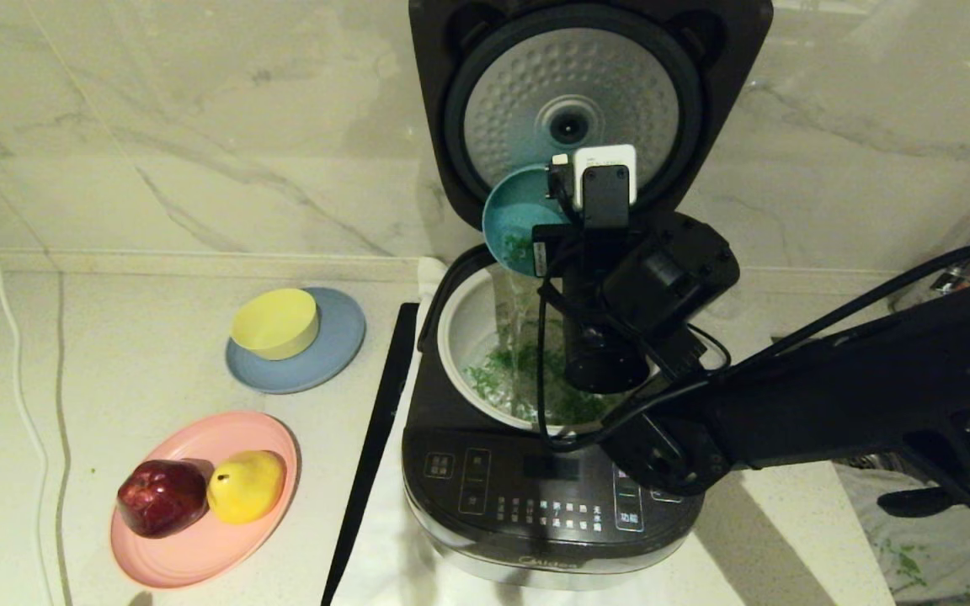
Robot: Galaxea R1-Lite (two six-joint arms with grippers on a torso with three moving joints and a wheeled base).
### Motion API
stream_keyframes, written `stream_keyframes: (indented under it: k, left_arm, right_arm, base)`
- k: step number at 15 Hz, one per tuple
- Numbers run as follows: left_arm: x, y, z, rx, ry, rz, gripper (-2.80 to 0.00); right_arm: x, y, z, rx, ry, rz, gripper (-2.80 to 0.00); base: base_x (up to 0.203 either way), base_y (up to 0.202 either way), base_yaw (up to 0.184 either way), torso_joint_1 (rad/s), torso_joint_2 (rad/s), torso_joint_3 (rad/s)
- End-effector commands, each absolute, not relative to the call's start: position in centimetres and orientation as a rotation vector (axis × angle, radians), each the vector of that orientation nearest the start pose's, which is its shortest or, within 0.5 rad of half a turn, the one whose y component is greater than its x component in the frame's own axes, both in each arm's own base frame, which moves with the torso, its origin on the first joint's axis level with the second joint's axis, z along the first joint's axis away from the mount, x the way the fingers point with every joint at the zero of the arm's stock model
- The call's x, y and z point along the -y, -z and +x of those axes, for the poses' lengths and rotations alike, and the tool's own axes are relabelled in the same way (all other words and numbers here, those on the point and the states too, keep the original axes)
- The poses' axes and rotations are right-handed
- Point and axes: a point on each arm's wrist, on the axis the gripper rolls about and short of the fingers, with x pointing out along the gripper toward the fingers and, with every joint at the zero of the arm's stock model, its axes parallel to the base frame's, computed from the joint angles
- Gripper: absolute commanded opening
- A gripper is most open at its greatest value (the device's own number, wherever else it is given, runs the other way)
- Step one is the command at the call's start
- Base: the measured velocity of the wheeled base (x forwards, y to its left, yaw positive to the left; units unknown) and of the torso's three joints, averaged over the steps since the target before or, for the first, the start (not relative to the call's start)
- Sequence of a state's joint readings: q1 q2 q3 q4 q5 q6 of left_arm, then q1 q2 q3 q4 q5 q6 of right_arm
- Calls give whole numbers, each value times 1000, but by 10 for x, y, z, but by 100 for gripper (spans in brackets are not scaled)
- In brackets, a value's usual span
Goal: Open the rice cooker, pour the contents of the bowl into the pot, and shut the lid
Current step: Pour the water from the bowl into the rice cooker
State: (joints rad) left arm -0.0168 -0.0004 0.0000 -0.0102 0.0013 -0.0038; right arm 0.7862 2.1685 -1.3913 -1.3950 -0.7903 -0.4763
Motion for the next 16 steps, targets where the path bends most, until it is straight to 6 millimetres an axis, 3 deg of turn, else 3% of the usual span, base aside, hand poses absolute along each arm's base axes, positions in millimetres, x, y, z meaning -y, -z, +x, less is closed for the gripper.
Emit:
stream_keyframes:
  k: [1,7,11,16]
  left_arm:
    - [0,-76,-23,9,15,-5,-280]
    - [0,-76,-23,8,15,-3,-280]
    - [0,-76,-23,9,15,-4,-280]
    - [0,-76,-23,8,15,-4,-280]
  right_arm:
    - [-292,-227,305,458,109,-25,-280]
    - [-293,-213,275,408,26,-66,-280]
    - [-295,-206,270,393,5,-85,-280]
    - [-295,-215,268,413,8,-79,-280]
  base:
    - [0,0,0,0,0,0]
    - [0,0,0,0,0,0]
    - [0,0,0,0,0,0]
    - [0,0,0,0,0,0]
